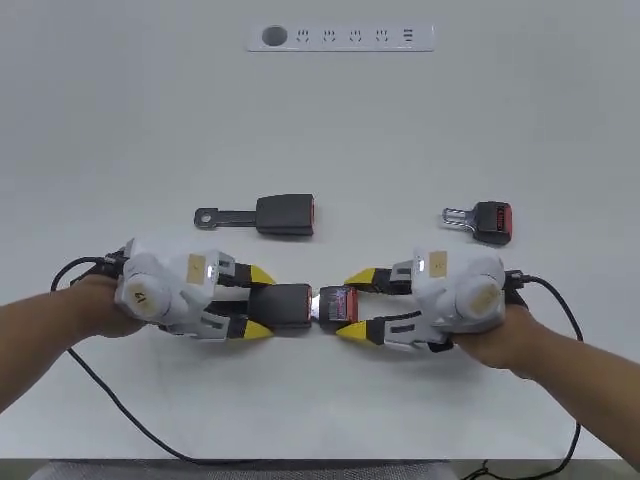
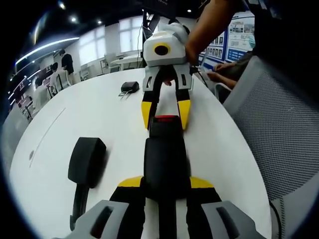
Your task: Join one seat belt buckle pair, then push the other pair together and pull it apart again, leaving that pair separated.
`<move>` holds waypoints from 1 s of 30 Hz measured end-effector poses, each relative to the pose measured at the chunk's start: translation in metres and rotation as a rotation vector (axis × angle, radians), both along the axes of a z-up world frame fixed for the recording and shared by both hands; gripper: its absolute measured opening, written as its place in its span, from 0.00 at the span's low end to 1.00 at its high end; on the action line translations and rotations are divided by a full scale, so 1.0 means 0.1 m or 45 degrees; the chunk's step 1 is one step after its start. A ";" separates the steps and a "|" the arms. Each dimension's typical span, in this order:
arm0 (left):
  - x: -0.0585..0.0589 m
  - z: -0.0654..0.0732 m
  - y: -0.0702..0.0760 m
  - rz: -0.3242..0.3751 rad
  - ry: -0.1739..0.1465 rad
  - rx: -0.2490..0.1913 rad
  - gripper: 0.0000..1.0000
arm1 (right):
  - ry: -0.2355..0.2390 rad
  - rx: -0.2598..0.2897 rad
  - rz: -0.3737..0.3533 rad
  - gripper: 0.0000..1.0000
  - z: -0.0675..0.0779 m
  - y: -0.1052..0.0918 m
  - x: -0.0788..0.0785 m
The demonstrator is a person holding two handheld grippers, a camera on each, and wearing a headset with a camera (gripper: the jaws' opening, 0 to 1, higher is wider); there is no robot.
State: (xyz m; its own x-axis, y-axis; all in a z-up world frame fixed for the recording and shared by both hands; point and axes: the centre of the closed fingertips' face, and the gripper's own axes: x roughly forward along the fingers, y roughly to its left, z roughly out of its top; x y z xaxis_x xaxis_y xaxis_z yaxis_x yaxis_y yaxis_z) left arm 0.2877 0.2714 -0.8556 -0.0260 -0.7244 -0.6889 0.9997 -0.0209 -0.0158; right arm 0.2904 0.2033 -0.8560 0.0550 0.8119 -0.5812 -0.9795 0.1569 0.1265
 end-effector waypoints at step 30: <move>-0.02 0.00 0.01 -0.030 0.020 0.041 0.33 | -0.082 -0.044 0.069 0.33 -0.01 0.02 -0.04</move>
State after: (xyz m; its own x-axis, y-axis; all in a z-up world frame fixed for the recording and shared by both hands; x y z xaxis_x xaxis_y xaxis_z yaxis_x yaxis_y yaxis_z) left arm 0.2862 0.2720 -0.8552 -0.0537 -0.7012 -0.7110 0.9985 -0.0435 -0.0325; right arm 0.2868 0.2049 -0.8573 0.0501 0.7944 -0.6054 -0.9926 0.1070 0.0582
